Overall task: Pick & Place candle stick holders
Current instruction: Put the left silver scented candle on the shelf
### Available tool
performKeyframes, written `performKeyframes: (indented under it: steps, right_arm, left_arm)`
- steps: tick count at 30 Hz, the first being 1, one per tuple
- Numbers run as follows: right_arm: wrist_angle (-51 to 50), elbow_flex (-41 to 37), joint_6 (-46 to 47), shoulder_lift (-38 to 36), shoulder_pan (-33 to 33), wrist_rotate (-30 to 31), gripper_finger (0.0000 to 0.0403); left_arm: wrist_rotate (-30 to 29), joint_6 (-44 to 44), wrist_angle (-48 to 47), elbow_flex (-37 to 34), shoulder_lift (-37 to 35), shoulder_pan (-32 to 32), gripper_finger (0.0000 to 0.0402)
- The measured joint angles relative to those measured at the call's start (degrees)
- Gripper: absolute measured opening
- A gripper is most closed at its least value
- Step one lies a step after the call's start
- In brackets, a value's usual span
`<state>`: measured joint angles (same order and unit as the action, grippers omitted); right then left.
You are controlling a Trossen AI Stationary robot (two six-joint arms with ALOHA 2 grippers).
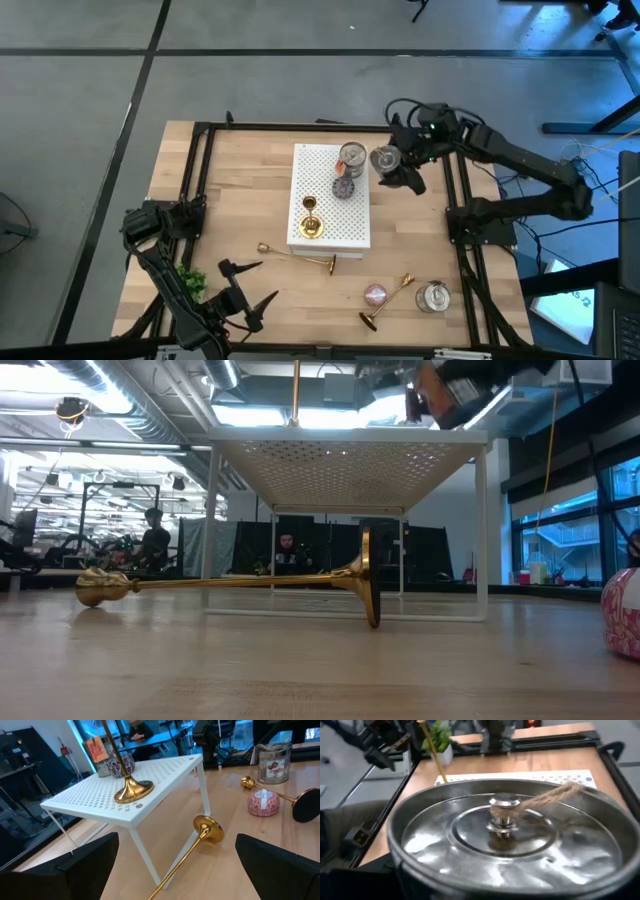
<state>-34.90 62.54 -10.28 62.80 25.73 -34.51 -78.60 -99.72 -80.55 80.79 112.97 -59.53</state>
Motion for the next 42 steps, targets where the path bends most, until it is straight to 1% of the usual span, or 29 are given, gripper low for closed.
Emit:
performKeyframes:
  steps: [4, 10, 15, 18, 22, 25, 29, 32, 38, 42]
  right_arm:
    - [9.0, -8.4, 3.1, -5.3, 0.9, 3.6, 0.0346]
    - [21.1, -18.7, 7.2, -11.5, 1.7, 10.1, 0.0346]
    - [33.9, -27.3, 11.0, -13.8, 2.7, 12.9, 0.0346]
    - [37.5, -30.2, 11.6, -13.8, 3.4, 16.0, 0.0346]
    - [40.7, -31.3, 11.5, -13.8, 3.7, 17.1, 0.0346]
    - [41.8, -31.4, 11.3, -13.4, 3.7, 15.4, 0.0346]
    - [42.8, -31.4, 9.8, -12.1, 3.7, 15.0, 0.0346]
    - [43.9, -31.4, 8.9, -9.9, 3.7, 14.3, 0.0346]
    - [50.2, -31.4, 8.3, -3.9, 3.7, 9.0, 0.0346]
    - [53.5, -31.4, 8.1, -1.1, 3.7, 8.8, 0.0346]
  left_arm:
    - [-1.7, 0.0, -0.1, 0.0, 0.0, 0.0, 0.04]
    - [-1.9, 0.0, -0.2, 0.0, 0.0, 0.0, 0.04]
    - [-1.9, 0.0, -0.1, 0.0, 0.0, 0.0, 0.04]
    - [-2.0, 0.0, 0.0, 0.0, 0.0, 0.0, 0.04]
    - [-2.3, 0.0, 0.0, 0.0, 0.0, 0.0, 0.04]
    - [-2.6, 0.0, -0.1, 0.0, 0.0, 0.1, 0.04]
    - [-2.8, 0.0, -0.1, 0.0, 0.0, 0.4, 0.04]
    - [-2.9, 0.0, -0.1, 0.0, 0.0, 0.8, 0.04]
    - [-2.8, 0.0, -0.2, 0.0, 0.0, 2.0, 0.04]
    - [-2.8, 0.0, -0.1, 0.0, 0.0, 2.6, 0.04]
